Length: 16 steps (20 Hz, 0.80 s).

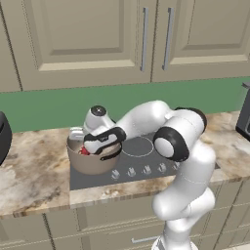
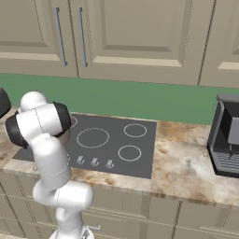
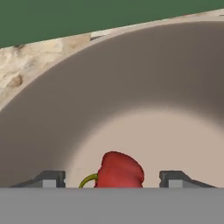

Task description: Turn on the burner for the pot on the stove. Wait thirty seconds for the pot to heat up. Then add the bell pepper to the pot.

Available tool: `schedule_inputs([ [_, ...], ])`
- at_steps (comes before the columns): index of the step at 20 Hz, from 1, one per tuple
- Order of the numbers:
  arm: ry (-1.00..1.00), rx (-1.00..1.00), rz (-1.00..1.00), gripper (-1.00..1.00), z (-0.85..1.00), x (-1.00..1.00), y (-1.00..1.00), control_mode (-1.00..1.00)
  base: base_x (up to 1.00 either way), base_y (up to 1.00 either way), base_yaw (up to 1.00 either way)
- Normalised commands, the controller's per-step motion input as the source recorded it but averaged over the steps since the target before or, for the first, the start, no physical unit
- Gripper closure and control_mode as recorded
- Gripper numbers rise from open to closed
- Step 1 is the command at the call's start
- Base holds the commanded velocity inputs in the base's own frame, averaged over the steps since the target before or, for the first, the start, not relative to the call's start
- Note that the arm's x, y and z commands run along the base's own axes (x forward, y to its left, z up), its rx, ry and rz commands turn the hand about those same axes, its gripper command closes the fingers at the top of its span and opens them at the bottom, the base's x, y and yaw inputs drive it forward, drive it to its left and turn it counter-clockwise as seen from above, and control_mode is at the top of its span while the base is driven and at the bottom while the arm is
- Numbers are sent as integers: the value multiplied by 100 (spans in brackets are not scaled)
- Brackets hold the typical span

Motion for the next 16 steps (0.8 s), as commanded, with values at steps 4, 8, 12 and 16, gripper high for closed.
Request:
schedule_inputs([
  [4,0,0,0,-100,16,-6,12,-100,0,0,0],
  [8,-3,0,3,-100,87,-80,41,-100,0,0,0],
  [12,-2,0,14,-100,100,-100,28,-100,0,0,0],
  [16,-13,1,13,-100,74,-100,2,-100,0,0,0],
])
